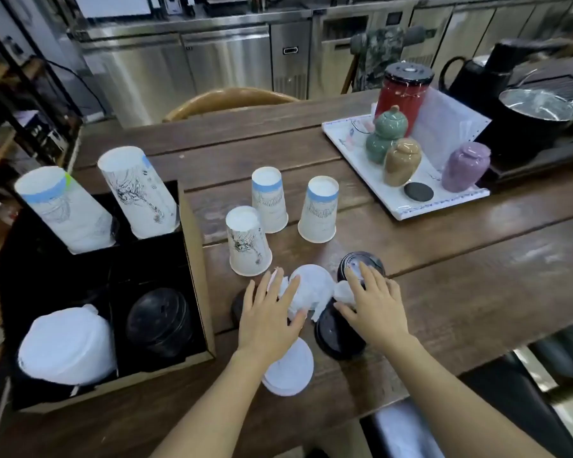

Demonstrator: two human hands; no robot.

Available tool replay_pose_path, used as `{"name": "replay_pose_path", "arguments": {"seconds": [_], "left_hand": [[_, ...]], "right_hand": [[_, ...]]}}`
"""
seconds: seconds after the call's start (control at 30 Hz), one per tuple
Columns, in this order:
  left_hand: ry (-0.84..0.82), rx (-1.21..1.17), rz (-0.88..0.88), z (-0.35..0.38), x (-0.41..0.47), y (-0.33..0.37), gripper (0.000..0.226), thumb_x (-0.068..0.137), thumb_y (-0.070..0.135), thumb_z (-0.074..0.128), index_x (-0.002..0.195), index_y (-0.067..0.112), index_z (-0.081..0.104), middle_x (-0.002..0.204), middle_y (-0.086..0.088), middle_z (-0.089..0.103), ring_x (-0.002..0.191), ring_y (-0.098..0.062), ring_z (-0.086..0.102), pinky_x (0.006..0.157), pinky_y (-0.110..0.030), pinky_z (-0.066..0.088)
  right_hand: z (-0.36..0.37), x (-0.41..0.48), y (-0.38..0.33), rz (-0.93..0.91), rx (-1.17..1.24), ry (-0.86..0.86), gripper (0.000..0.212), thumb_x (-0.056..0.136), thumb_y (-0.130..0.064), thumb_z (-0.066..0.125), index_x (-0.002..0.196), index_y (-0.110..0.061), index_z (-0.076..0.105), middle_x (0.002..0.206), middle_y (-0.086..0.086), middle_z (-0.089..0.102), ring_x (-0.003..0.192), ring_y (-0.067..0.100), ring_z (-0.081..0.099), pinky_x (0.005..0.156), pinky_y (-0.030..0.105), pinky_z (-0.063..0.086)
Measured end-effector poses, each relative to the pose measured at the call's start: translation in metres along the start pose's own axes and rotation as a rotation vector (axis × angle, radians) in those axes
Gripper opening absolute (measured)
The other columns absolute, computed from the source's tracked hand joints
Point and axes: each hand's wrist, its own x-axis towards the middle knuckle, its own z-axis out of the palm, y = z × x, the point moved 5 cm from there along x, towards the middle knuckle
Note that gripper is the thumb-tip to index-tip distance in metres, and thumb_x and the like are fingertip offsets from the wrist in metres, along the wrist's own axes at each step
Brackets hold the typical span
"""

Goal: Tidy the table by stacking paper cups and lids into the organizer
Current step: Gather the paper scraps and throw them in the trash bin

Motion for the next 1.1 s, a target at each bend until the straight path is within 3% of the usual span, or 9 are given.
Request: {"name": "replay_pose_path", "arguments": {"seconds": [0.2,0.33,0.47,0.57,0.67,0.73,0.9,1.0,1.1], "left_hand": [[0.008,-0.086,-0.009,0.007,0.002,0.001,0.065,0.085,0.056,0.025,0.145,0.030,0.030,0.157,-0.001,0.024,0.146,-0.019,0.018,0.117,-0.040,0.010],[-0.004,-0.082,0.006,0.008,0.003,0.000,0.066,0.083,0.055,0.025,0.139,0.025,0.041,0.154,-0.003,0.032,0.144,-0.021,0.023,0.117,-0.039,0.008],[0.044,-0.052,0.007,0.014,0.006,-0.003,0.024,0.081,0.026,0.060,0.103,0.017,0.066,0.130,-0.008,0.059,0.129,-0.029,0.048,0.108,-0.048,0.029],[0.103,-0.051,-0.009,0.009,0.010,-0.006,0.022,0.064,0.008,0.076,0.080,0.019,0.066,0.107,-0.003,0.067,0.111,-0.025,0.060,0.100,-0.044,0.040],[0.282,-0.276,-0.112,-0.002,0.012,-0.013,0.006,0.075,0.015,0.061,0.080,0.014,0.065,0.105,-0.003,0.066,0.106,-0.015,0.047,0.095,-0.029,0.025],[0.358,-0.409,-0.233,-0.011,0.012,-0.022,0.018,0.077,0.021,0.050,0.080,0.011,0.063,0.100,-0.003,0.065,0.099,-0.012,0.044,0.082,-0.022,0.021],[0.491,-0.514,-0.310,-0.033,0.006,-0.035,0.024,0.076,0.028,0.052,0.063,0.008,0.048,0.081,0.001,0.056,0.082,-0.006,0.037,0.070,-0.020,0.020],[0.471,-0.583,-0.323,-0.038,-0.001,-0.040,0.021,0.074,0.021,0.048,0.058,0.014,0.036,0.082,0.000,0.056,0.085,-0.015,0.045,0.072,-0.025,0.032],[0.433,-0.740,-0.406,-0.037,-0.009,-0.046,0.030,0.069,0.001,0.047,0.057,0.020,0.027,0.078,0.002,0.051,0.086,-0.020,0.052,0.069,-0.026,0.038]], "right_hand": [[0.004,0.007,0.002,0.007,0.097,0.047,0.012,0.067,-0.017,0.057,0.059,-0.009,0.057,0.072,0.008,0.065,0.065,0.030,0.064,0.062,0.034,0.035],[-0.013,0.018,0.011,0.160,0.573,0.070,0.023,0.078,-0.001,0.050,0.064,-0.014,0.035,0.070,0.006,0.036,0.057,0.027,0.033,0.053,0.033,0.026],[-0.030,0.025,0.006,0.131,0.684,0.177,0.064,0.069,0.017,0.048,0.060,-0.036,0.014,0.060,-0.012,0.020,0.058,0.014,0.019,0.050,0.037,0.027],[-0.024,0.033,0.006,0.210,0.703,0.046,0.051,0.074,0.012,0.046,0.059,-0.030,0.022,0.058,-0.009,0.026,0.063,0.023,0.030,0.055,0.042,0.033],[-0.025,0.036,0.000,0.233,0.731,-0.039,0.016,0.078,0.001,0.044,0.084,-0.009,0.053,0.074,0.004,0.058,0.075,0.033,0.050,0.069,0.043,0.045],[-0.028,0.040,-0.008,0.186,0.682,-0.048,0.030,0.075,-0.016,0.040,0.096,-0.010,0.060,0.083,0.009,0.067,0.079,0.033,0.057,0.070,0.038,0.045],[-0.018,0.060,-0.035,0.064,0.492,-0.181,0.040,0.088,-0.038,0.052,0.057,-0.014,0.047,0.058,-0.002,0.046,0.068,0.026,0.049,0.050,0.030,0.027],[-0.007,0.074,-0.054,-0.034,0.464,-0.220,0.016,0.090,-0.028,0.053,0.090,-0.015,0.063,0.081,0.003,0.067,0.088,0.030,0.061,0.059,0.029,0.034],[0.007,0.083,-0.075,-0.195,0.408,-0.322,0.033,0.087,-0.021,0.051,0.119,-0.028,0.056,0.110,0.000,0.070,0.104,0.028,0.062,0.075,0.035,0.048]]}}
